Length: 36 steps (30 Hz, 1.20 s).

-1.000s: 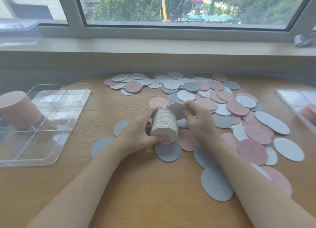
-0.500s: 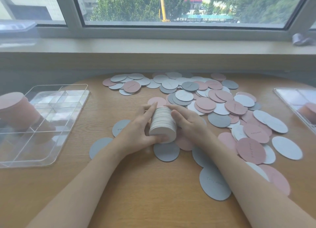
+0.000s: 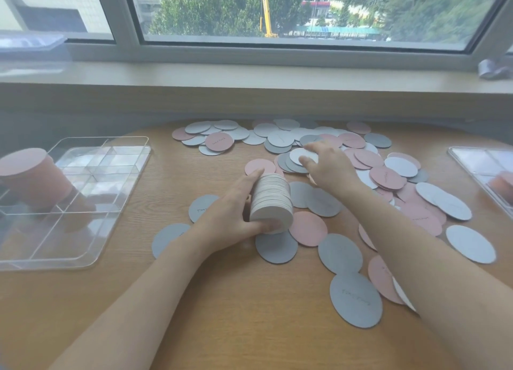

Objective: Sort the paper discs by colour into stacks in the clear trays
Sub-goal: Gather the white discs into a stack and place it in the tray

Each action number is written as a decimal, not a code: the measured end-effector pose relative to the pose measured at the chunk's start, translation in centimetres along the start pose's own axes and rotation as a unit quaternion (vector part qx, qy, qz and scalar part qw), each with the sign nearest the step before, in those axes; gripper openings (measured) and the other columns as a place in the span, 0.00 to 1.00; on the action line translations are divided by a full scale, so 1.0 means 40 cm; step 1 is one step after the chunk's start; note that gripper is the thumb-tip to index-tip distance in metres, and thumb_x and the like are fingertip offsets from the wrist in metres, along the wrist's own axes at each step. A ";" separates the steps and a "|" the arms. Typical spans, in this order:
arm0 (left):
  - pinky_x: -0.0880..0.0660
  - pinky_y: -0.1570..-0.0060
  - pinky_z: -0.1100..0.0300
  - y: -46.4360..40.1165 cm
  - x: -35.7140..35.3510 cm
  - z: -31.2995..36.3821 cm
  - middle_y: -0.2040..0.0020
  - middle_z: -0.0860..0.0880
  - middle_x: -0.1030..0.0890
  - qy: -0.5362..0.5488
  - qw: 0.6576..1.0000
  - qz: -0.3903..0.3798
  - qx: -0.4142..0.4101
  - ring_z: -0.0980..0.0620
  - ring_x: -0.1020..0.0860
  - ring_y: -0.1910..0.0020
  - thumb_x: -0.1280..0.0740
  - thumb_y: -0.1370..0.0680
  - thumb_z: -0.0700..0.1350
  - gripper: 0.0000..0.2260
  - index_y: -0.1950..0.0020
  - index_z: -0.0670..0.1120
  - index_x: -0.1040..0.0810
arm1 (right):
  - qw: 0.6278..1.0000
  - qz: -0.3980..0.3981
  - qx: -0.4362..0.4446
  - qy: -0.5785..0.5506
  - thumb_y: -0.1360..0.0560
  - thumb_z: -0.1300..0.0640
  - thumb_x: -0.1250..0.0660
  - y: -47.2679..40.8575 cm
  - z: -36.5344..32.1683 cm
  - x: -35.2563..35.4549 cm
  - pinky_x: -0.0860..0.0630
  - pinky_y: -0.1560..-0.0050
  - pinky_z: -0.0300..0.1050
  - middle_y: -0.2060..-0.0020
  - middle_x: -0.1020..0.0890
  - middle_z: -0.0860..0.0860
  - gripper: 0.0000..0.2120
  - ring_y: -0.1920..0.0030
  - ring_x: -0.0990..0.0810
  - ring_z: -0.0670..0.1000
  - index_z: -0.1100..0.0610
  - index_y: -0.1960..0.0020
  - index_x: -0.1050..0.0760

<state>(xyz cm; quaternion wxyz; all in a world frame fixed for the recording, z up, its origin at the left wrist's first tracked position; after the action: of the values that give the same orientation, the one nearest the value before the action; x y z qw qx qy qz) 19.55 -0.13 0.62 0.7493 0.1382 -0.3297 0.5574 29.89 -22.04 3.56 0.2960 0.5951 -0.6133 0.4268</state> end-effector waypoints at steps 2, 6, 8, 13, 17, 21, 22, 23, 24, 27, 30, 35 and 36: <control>0.30 0.35 0.63 0.001 0.001 0.003 0.27 0.63 0.35 -0.001 1.000 0.001 0.001 0.61 0.28 0.33 0.24 0.30 0.61 0.46 0.19 0.58 0.47 | 0.998 -0.036 -0.011 0.052 0.21 0.46 0.37 -0.034 0.005 -0.017 0.33 0.33 0.51 0.32 0.27 0.53 0.24 0.32 0.30 0.55 0.55 0.29 0.29; 0.32 0.35 0.64 0.008 0.004 0.006 0.28 0.64 0.35 -0.003 1.000 0.004 0.004 0.64 0.30 0.33 0.25 0.31 0.64 0.46 0.20 0.58 0.46 | 0.990 -0.021 0.032 0.137 0.23 0.47 0.36 -0.054 0.007 -0.028 0.32 0.42 0.48 0.38 0.23 0.54 0.20 0.38 0.26 0.57 0.54 0.34 0.24; 0.32 0.35 0.65 0.006 0.004 0.008 0.28 0.63 0.34 -0.006 1.000 0.005 0.003 0.64 0.31 0.33 0.25 0.31 0.63 0.46 0.20 0.57 0.46 | 0.986 -0.003 0.046 0.161 0.22 0.49 0.38 -0.051 0.009 -0.027 0.33 0.49 0.47 0.41 0.22 0.54 0.16 0.41 0.24 0.59 0.53 0.37 0.23; 0.35 0.38 0.74 0.005 0.003 0.005 0.28 0.62 0.34 -0.006 1.000 0.009 0.006 0.64 0.32 0.32 0.23 0.30 0.59 0.45 0.19 0.55 0.45 | 0.976 0.094 0.095 0.174 0.19 0.56 0.41 -0.027 0.006 -0.008 0.24 0.57 0.52 0.58 0.18 0.55 0.10 0.56 0.22 0.62 0.57 0.51 0.22; 0.34 0.43 0.77 0.005 0.002 0.003 0.31 0.63 0.33 0.007 1.000 0.006 0.012 0.61 0.28 0.36 0.23 0.30 0.57 0.45 0.20 0.55 0.44 | 0.971 0.205 0.058 -0.105 0.19 0.57 0.40 0.051 -0.014 0.024 0.25 0.55 0.49 0.59 0.17 0.52 0.10 0.57 0.21 0.54 0.57 0.48 0.20; 0.27 0.37 0.57 0.001 -0.001 0.002 0.28 0.61 0.35 -0.005 1.000 -0.004 -0.004 0.56 0.27 0.36 0.24 0.30 0.62 0.46 0.19 0.55 0.45 | 0.955 0.103 0.076 -0.267 0.19 0.59 0.40 0.156 -0.075 0.001 0.25 0.55 0.41 0.57 0.16 0.47 0.10 0.57 0.21 0.48 0.49 0.46 0.22; 0.26 0.37 0.53 0.001 -0.002 0.003 0.28 0.61 0.36 -0.003 1.000 -0.006 -0.007 0.56 0.26 0.35 0.25 0.31 0.63 0.47 0.19 0.55 0.46 | 0.954 0.083 0.083 -0.275 0.19 0.60 0.40 0.172 -0.082 -0.004 0.24 0.54 0.43 0.57 0.16 0.46 0.10 0.57 0.20 0.48 0.48 0.46 0.22; 0.25 0.37 0.51 0.002 -0.003 0.004 0.27 0.62 0.37 0.002 1.000 -0.008 -0.007 0.56 0.26 0.36 0.26 0.31 0.64 0.48 0.19 0.55 0.47 | 0.955 0.065 0.086 -0.277 0.19 0.60 0.40 0.180 -0.086 -0.008 0.23 0.52 0.45 0.56 0.16 0.45 0.11 0.56 0.20 0.48 0.47 0.45 0.22; 0.24 0.38 0.51 0.003 -0.004 0.005 0.26 0.63 0.38 0.006 1.000 -0.009 -0.003 0.57 0.25 0.37 0.26 0.32 0.65 0.49 0.19 0.55 0.48 | 0.956 0.041 0.086 -0.277 0.18 0.58 0.40 0.182 -0.087 -0.011 0.24 0.50 0.45 0.55 0.16 0.44 0.11 0.55 0.20 0.47 0.47 0.44 0.22; 0.25 0.38 0.51 0.003 -0.004 0.005 0.26 0.63 0.38 -0.003 1.000 -0.006 0.005 0.59 0.25 0.39 0.28 0.33 0.67 0.50 0.18 0.55 0.49 | 0.954 -0.056 0.094 -0.279 0.17 0.51 0.40 0.188 -0.090 -0.025 0.27 0.43 0.39 0.46 0.18 0.42 0.12 0.45 0.21 0.42 0.47 0.37 0.22; 0.25 0.38 0.51 0.004 -0.004 -0.004 0.30 0.61 0.31 0.015 1.000 0.001 0.016 0.58 0.25 0.38 0.26 0.34 0.66 0.49 0.19 0.56 0.47 | 0.954 -0.085 0.136 -0.253 0.18 0.46 0.41 0.190 -0.092 -0.042 0.33 0.39 0.33 0.39 0.22 0.42 0.18 0.39 0.27 0.39 0.49 0.31 0.26; 0.25 0.41 0.59 0.004 -0.002 -0.004 0.33 0.64 0.30 0.027 0.999 0.007 0.023 0.62 0.24 0.41 0.25 0.36 0.65 0.48 0.21 0.58 0.43 | 0.980 0.098 0.152 -0.077 0.22 0.53 0.36 0.136 -0.027 0.002 0.28 0.44 0.49 0.50 0.22 0.50 0.12 0.48 0.22 0.51 0.55 0.42 0.21; 0.26 0.41 0.60 0.003 -0.001 -0.004 0.33 0.65 0.30 0.026 0.999 0.006 0.024 0.63 0.24 0.40 0.25 0.36 0.66 0.48 0.21 0.58 0.43 | 0.984 0.121 0.128 -0.020 0.23 0.54 0.33 0.123 -0.001 0.010 0.28 0.45 0.51 0.51 0.22 0.51 0.10 0.48 0.22 0.54 0.55 0.44 0.21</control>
<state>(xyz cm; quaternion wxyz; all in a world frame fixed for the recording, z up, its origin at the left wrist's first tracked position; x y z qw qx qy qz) 19.48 -0.04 0.47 0.7506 0.1393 -0.2974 0.5734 25.01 -22.55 3.08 0.1514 0.5576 -0.6270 0.5226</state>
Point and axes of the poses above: each hand's wrist, its own y-axis away from the middle knuckle, its own x-axis out of the back of the hand, z = x × y, the point moved 3 cm from there along -y, towards the middle knuckle
